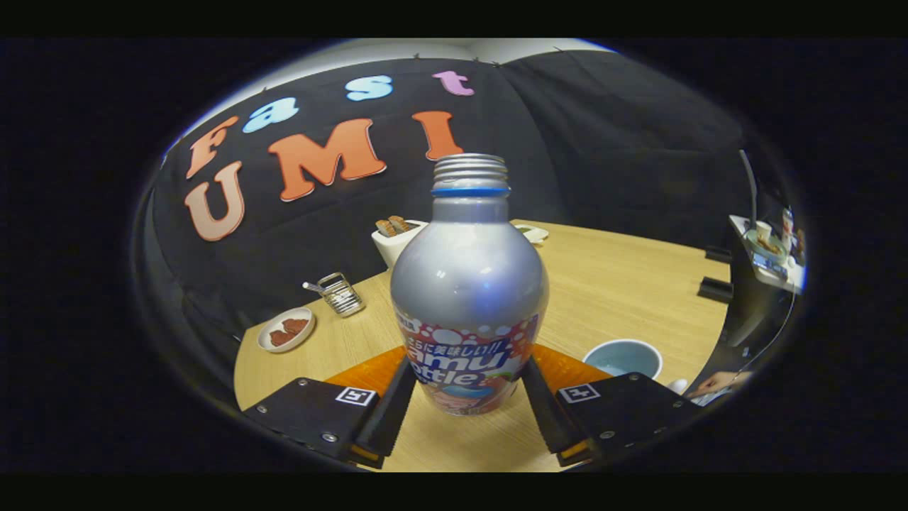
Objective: Take the bottle from table, then pour the juice into the cup, finally place the bottle on the coaster
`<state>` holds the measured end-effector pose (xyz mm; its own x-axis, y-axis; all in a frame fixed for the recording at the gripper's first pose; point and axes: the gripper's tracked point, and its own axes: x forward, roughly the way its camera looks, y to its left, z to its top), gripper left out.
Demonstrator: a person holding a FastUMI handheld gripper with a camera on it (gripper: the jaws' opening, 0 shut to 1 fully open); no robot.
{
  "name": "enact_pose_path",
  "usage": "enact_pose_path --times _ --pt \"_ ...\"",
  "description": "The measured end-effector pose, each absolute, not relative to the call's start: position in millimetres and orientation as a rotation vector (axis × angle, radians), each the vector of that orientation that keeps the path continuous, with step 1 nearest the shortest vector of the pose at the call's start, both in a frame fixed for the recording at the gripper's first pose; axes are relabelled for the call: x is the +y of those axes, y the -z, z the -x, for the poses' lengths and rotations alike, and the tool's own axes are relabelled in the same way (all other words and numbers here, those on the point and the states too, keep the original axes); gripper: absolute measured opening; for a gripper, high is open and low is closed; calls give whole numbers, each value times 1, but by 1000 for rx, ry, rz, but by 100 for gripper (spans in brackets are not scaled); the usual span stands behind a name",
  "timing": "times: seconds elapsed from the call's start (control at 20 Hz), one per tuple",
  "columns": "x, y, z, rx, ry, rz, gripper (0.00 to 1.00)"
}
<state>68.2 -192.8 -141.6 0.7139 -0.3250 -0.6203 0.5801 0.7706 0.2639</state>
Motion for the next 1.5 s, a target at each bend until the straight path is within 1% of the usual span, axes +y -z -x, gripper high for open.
enact_pose_path --times 0.4,0.6,0.65,1.05,1.35,1.5 --pt "-196 160 -89 592 476 -205 79" --pt "-186 182 -96 628 446 -186 79" --pt "-180 181 -108 631 441 -183 79" --pt "-168 220 -112 682 422 -194 79" --pt "-164 226 -114 689 411 -179 79" --pt "-165 227 -110 686 423 -200 80"
